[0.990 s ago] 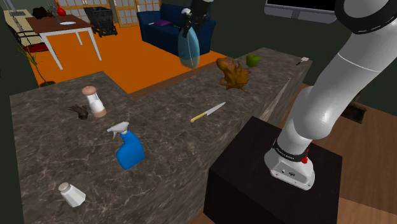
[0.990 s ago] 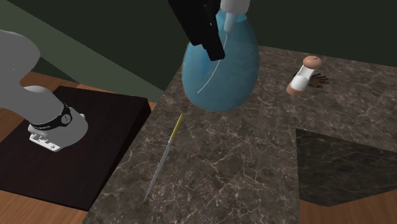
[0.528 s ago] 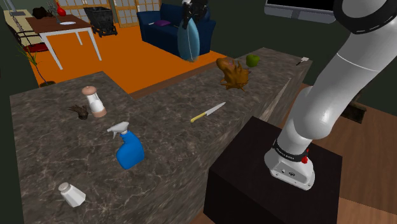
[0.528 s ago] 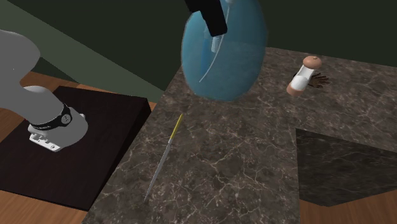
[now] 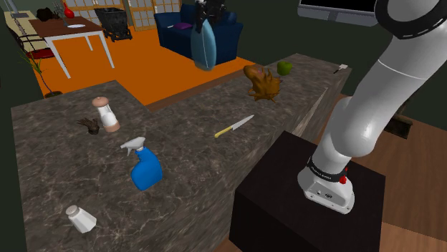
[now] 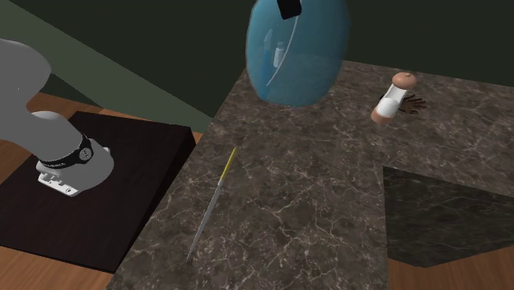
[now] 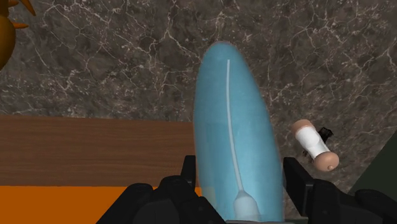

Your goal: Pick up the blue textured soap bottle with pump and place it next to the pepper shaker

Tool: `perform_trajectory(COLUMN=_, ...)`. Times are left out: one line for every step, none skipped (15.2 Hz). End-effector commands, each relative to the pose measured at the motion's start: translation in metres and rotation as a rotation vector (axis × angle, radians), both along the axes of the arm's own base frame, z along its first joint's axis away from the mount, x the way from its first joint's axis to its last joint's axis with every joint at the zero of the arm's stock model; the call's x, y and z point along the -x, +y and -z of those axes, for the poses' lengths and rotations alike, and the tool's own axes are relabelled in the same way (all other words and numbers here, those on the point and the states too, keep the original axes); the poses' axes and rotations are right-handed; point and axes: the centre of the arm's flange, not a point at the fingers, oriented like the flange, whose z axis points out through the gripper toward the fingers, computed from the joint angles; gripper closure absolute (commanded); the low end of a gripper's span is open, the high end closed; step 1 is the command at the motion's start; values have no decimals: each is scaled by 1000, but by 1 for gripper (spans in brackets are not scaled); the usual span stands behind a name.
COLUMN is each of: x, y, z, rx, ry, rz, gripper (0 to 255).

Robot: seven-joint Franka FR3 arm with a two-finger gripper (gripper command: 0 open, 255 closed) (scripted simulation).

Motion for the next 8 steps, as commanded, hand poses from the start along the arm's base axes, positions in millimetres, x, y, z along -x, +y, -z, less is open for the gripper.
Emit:
perform_trajectory(x=3, y=25, z=9, rx=0, ry=-1, rz=1, gripper=255)
perform_trajectory(x=3, y=38, z=13, rx=0, ry=-1, rz=1, gripper=255)
perform_trajectory(x=3, y=51, z=16, rx=0, ry=-1, rz=1, gripper=255)
perform_trajectory(x=3, y=63, z=20, rx=0, ry=-1, rz=1, gripper=255)
perform_trajectory(x=3, y=76, z=23, rx=0, ry=-1, rz=1, gripper=255)
perform_trajectory(x=3, y=89, z=27, rx=0, ry=-1, rz=1, gripper=255)
perform_trajectory(x=3, y=102, z=30, rx=0, ry=-1, rz=1, gripper=255)
perform_trajectory(x=3, y=114, z=34, rx=0, ry=-1, rz=1, gripper=255)
